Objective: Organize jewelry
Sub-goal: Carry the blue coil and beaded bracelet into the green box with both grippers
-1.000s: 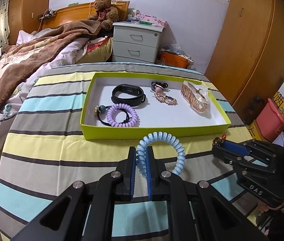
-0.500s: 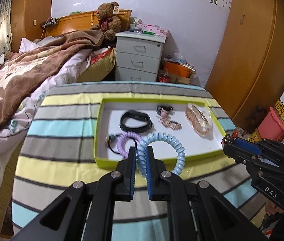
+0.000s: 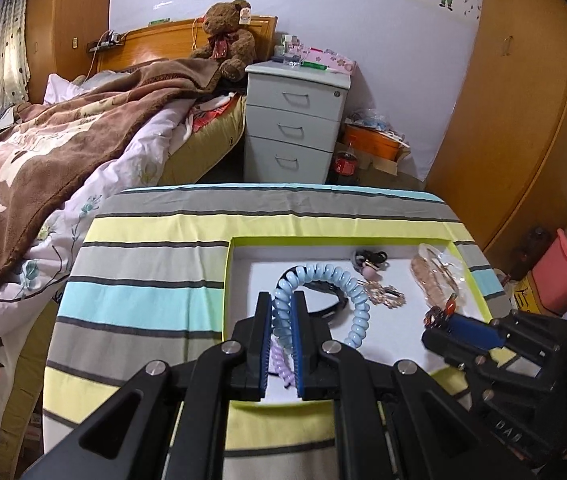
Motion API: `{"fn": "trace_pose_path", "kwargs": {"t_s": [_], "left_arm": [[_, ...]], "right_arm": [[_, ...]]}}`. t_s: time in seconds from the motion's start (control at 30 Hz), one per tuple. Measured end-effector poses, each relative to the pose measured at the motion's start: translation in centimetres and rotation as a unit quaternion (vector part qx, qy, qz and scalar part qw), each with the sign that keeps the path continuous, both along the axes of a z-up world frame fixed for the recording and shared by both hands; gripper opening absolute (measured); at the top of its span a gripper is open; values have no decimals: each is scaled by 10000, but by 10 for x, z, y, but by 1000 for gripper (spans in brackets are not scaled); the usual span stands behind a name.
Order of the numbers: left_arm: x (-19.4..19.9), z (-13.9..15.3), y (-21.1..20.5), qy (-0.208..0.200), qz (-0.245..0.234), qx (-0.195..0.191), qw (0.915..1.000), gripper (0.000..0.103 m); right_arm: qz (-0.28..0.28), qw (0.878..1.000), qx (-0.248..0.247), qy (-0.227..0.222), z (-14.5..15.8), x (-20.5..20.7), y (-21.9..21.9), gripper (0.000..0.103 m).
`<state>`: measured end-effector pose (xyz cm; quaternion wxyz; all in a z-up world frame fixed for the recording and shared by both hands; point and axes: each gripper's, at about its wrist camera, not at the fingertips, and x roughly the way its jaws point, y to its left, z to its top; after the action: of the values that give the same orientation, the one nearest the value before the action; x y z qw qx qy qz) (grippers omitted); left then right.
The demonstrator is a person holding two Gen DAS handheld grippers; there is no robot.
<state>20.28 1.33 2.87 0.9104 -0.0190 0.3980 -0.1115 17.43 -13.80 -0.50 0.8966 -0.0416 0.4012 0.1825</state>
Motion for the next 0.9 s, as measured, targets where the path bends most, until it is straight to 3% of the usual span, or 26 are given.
{"fn": "trace_pose_path", "kwargs": {"t_s": [0.43,0.9], "left_arm": [[25,-39,-14,363,-73,221,9991,10],[31,-50,-21,531,-44,300,9981,10]], "right_arm": [[23,9992,-276,277,-30,29,10,19],[67,9985,-444,317,-38,33,15,20]]}}
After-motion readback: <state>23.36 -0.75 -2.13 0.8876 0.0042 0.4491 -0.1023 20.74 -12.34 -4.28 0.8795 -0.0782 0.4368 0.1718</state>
